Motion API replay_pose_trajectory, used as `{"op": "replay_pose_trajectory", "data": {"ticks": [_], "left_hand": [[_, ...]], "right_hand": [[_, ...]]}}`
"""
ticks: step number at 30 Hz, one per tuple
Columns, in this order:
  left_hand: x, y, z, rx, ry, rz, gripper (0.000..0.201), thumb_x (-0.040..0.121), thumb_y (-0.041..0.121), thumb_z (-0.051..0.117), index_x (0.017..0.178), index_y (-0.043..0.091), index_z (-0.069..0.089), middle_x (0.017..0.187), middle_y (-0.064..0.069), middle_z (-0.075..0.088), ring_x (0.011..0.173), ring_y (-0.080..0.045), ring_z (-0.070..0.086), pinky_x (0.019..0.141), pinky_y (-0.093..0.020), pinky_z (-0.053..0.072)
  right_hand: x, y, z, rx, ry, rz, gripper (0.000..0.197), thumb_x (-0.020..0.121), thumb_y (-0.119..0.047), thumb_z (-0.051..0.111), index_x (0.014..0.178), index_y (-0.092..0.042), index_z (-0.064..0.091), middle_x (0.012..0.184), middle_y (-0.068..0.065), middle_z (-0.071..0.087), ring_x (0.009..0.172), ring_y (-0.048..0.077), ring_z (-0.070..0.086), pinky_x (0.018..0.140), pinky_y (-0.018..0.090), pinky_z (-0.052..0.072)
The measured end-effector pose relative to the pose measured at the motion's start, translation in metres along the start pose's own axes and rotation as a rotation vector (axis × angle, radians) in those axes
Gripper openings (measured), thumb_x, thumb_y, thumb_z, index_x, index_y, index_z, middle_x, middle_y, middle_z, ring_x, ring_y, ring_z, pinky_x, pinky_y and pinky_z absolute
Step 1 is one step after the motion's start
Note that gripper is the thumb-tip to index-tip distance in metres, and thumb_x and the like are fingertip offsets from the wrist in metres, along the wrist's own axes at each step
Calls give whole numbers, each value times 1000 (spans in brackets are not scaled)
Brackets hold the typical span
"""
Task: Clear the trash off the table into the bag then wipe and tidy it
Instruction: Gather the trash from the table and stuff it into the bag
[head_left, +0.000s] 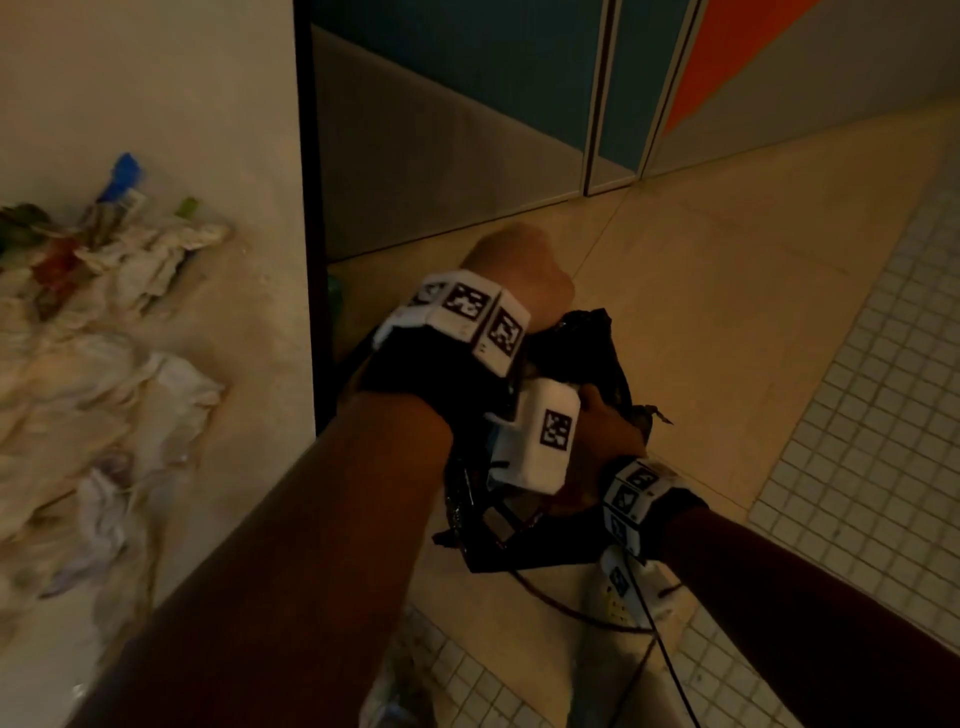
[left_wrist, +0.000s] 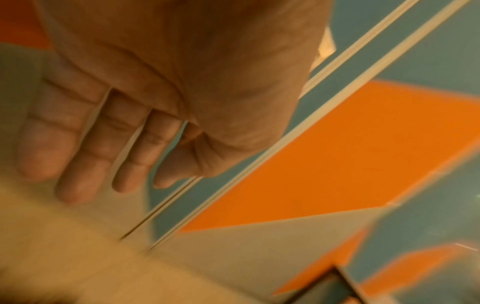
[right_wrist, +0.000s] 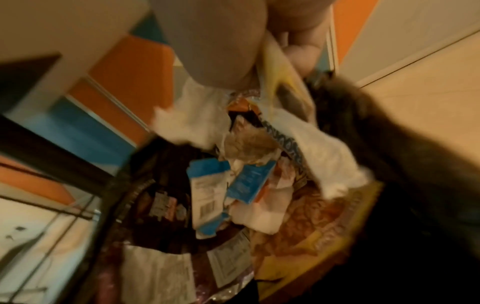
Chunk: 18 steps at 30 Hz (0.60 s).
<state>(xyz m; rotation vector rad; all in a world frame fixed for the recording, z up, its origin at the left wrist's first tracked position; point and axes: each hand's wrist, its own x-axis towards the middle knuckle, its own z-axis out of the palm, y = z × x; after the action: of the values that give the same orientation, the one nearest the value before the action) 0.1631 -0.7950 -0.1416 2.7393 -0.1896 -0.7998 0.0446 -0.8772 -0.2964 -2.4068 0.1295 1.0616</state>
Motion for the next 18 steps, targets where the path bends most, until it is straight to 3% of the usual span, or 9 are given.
{"op": "replay_pose_trajectory", "data": {"ticks": [2, 5, 8, 9, 12, 15, 17, 18], "left_hand": [[-16, 7, -27, 16, 38, 66, 27, 93, 15, 48, 117, 11, 61, 119, -6, 60, 108, -22, 57, 85, -29, 47], [-39, -4, -49, -55, 128, 123, 21, 90, 14, 53, 107, 21, 62, 103, 7, 59, 92, -8, 54, 68, -16, 40], [-71, -26, -65, -50, 185, 235, 17, 86, 17, 58, 98, 29, 62, 91, 14, 56, 81, 0, 53, 74, -16, 42], [-80, -35, -68, -39, 194, 255, 18, 85, 18, 59, 99, 30, 62, 87, 17, 55, 77, 3, 52, 73, -10, 40], [-108, -64, -75, -30, 190, 281, 21, 84, 18, 61, 103, 26, 63, 80, 23, 49, 67, 12, 48, 62, 2, 39], [-127, -87, -78, -64, 202, 259, 18, 80, 29, 58, 96, 35, 62, 81, 27, 52, 70, 9, 54, 63, 1, 40], [-138, -98, -80, -117, 202, 208, 22, 74, 34, 53, 94, 41, 59, 82, 25, 57, 74, 4, 60, 58, -1, 44], [-143, -103, -82, -126, 202, 200, 26, 71, 34, 52, 95, 41, 59, 80, 22, 59, 77, 5, 60, 55, -2, 45]], "right_hand": [[12, -2, 3, 3, -20, 8, 61, 93, -17, 56, 145, -22, 24, 153, 8, 26, 132, 36, 41, 98, 49, 48], [28, -3, 14, -79, -19, -26, 79, 92, -9, 54, 153, -26, 6, 159, 11, 10, 135, 40, 36, 100, 49, 46], [32, -3, 27, -133, -20, -25, 77, 96, -12, 48, 153, -26, -2, 161, 12, 3, 143, 39, 22, 107, 47, 37], [35, -1, 33, -134, -14, -6, 75, 97, -17, 47, 153, -25, -2, 161, 11, 1, 145, 38, 17, 111, 46, 32], [46, 4, 50, -105, -19, 72, 69, 98, -17, 48, 153, -15, 6, 161, 10, 2, 147, 36, 10, 117, 43, 21], [54, -2, 61, -33, -34, 168, 57, 93, -16, 56, 145, -6, 32, 153, 17, 27, 138, 37, 34, 111, 42, 34], [58, 3, 72, -34, -62, 132, 74, 84, -34, 69, 146, -16, 33, 153, 14, 29, 137, 35, 37, 110, 43, 36], [66, 16, 82, -39, -64, 97, 91, 75, -57, 70, 149, -29, 25, 157, 7, 23, 139, 34, 34, 111, 47, 35]]}}
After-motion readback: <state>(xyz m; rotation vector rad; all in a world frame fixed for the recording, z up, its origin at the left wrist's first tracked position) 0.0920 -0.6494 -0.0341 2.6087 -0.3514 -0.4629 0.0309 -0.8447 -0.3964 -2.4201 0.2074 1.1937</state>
